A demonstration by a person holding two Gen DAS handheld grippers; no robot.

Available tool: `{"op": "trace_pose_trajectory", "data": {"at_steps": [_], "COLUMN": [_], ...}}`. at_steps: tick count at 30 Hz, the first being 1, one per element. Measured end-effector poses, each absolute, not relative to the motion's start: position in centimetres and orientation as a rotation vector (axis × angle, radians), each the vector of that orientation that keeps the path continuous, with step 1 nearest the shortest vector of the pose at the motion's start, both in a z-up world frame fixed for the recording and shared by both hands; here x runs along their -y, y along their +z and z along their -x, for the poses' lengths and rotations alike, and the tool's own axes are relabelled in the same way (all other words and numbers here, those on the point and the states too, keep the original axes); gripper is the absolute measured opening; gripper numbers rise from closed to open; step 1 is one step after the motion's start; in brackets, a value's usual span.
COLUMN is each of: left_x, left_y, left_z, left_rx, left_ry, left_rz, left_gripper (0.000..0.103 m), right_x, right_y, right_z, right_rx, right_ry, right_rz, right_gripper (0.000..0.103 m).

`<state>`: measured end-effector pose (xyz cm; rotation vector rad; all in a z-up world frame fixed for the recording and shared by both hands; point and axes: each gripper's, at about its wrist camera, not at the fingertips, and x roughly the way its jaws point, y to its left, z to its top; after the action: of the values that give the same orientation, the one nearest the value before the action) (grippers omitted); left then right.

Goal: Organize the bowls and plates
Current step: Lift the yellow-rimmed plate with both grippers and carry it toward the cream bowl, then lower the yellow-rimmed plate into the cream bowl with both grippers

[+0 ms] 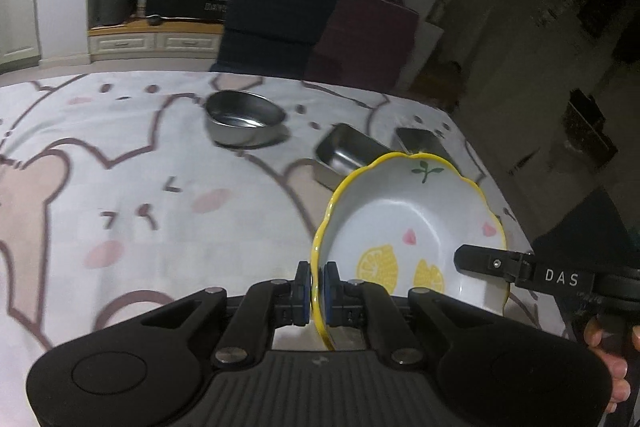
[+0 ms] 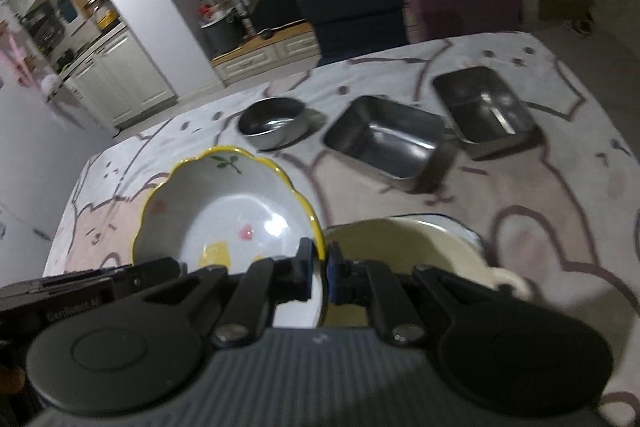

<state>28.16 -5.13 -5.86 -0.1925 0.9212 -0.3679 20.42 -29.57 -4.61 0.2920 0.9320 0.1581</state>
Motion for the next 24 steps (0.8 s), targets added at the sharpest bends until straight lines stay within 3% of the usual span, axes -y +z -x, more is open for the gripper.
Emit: {"op": "trace_pose_trajectory", "data": {"at_steps": [24], "left_x": [12.6], "left_y": [-10.8], "left_z": [-29.6], "left_rx": [-1.049], "left_ry": [-0.454], "left_rz": [0.083], "left_gripper": [0.010], "right_x": [36.0], "right_y": [-7.1], "right_z": [-18.7], "right_rx": [-1.026], "right_ry": [0.014], "right_rz": [-0.252], "right_gripper": [0.009]}}
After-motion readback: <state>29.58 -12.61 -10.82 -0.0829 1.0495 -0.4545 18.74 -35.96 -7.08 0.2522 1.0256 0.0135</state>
